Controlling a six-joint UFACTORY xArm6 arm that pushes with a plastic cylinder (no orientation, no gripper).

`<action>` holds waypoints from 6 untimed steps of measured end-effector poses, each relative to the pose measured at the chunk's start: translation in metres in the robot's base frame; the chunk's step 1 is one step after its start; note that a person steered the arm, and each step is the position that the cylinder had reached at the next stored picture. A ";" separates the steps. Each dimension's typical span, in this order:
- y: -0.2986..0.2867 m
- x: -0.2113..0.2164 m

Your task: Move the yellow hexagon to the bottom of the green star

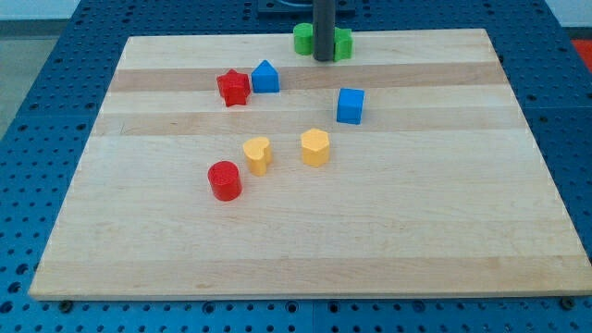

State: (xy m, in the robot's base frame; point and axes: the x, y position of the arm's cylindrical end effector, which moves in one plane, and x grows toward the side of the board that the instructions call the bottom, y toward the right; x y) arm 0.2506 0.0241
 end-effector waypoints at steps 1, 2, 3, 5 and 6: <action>0.000 0.024; 0.000 0.052; 0.000 0.083; -0.002 0.132; 0.005 0.149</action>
State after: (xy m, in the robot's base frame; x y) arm 0.3998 0.0286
